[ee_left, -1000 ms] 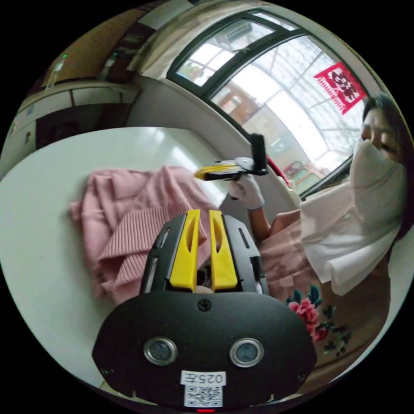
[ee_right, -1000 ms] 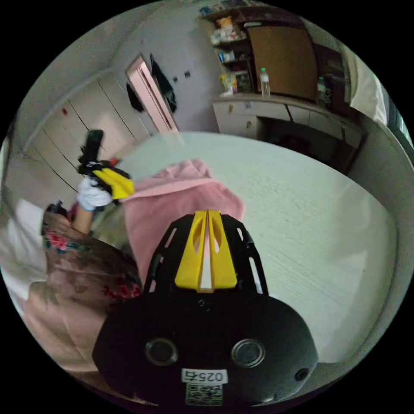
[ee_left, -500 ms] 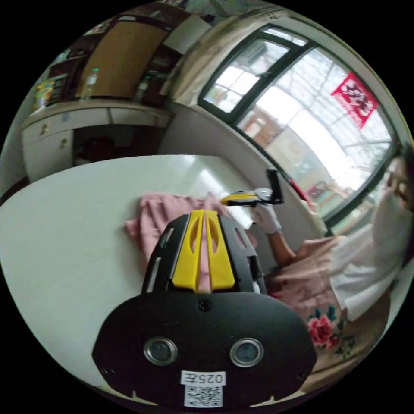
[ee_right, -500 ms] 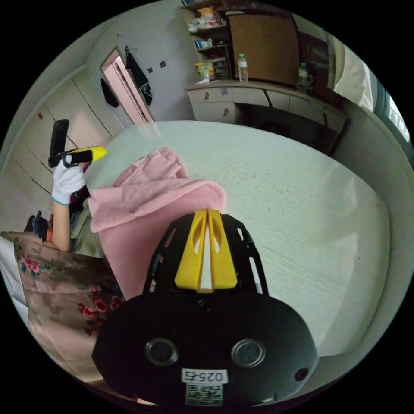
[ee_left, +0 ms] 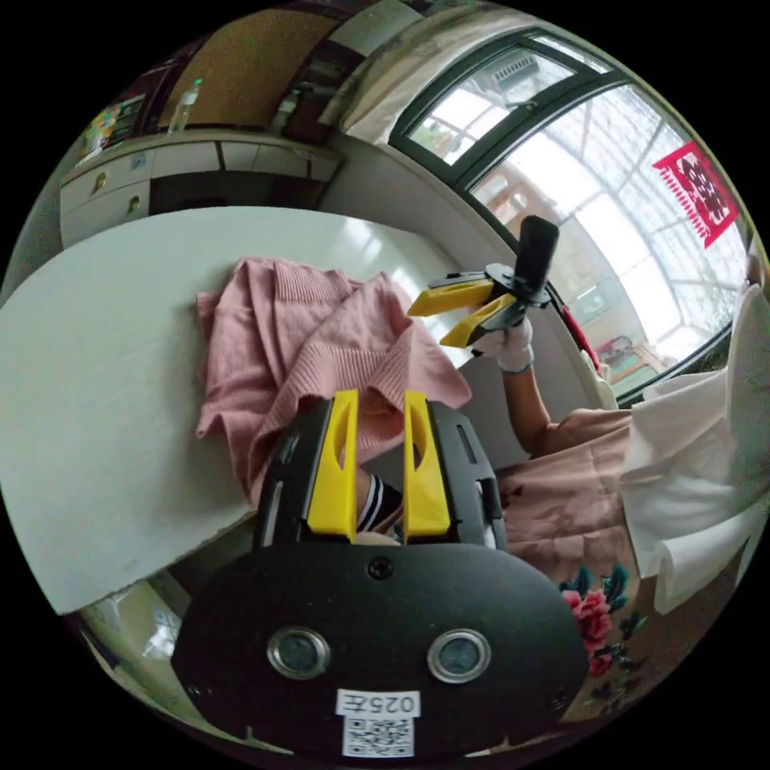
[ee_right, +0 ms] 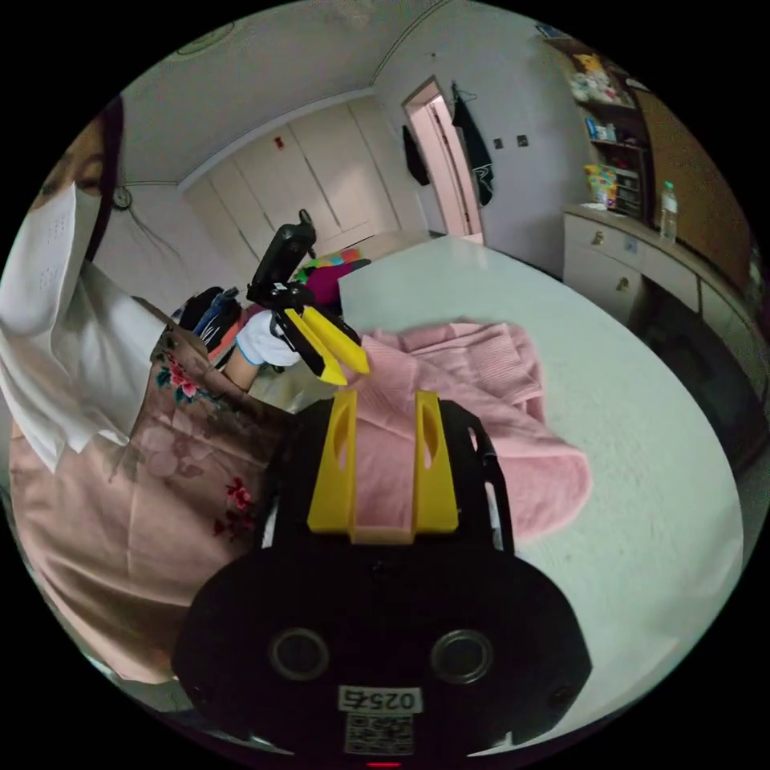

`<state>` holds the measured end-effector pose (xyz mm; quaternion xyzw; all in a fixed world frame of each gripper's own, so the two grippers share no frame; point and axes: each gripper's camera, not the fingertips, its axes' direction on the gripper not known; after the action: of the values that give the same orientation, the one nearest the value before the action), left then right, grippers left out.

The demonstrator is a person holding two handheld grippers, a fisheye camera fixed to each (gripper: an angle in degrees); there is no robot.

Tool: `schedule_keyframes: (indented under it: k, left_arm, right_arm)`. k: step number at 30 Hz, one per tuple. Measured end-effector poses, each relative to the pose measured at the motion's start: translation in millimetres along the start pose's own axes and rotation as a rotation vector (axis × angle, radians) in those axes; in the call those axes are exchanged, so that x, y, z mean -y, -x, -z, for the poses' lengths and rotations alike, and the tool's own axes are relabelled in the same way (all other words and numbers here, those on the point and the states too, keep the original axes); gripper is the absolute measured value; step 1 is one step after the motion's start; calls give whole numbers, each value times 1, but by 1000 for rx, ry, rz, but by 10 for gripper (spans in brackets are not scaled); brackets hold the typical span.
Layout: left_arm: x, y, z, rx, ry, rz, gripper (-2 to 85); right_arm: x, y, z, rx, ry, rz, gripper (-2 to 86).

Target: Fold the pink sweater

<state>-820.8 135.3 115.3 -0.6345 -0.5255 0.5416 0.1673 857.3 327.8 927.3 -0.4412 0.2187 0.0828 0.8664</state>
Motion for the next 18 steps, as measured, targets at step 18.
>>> schedule_keyframes:
  k: [18]
  left_arm:
    - [-23, 13, -8, -145, -151, 70, 15]
  right_arm:
    - [-2, -20, -9, 56, -3, 62, 1]
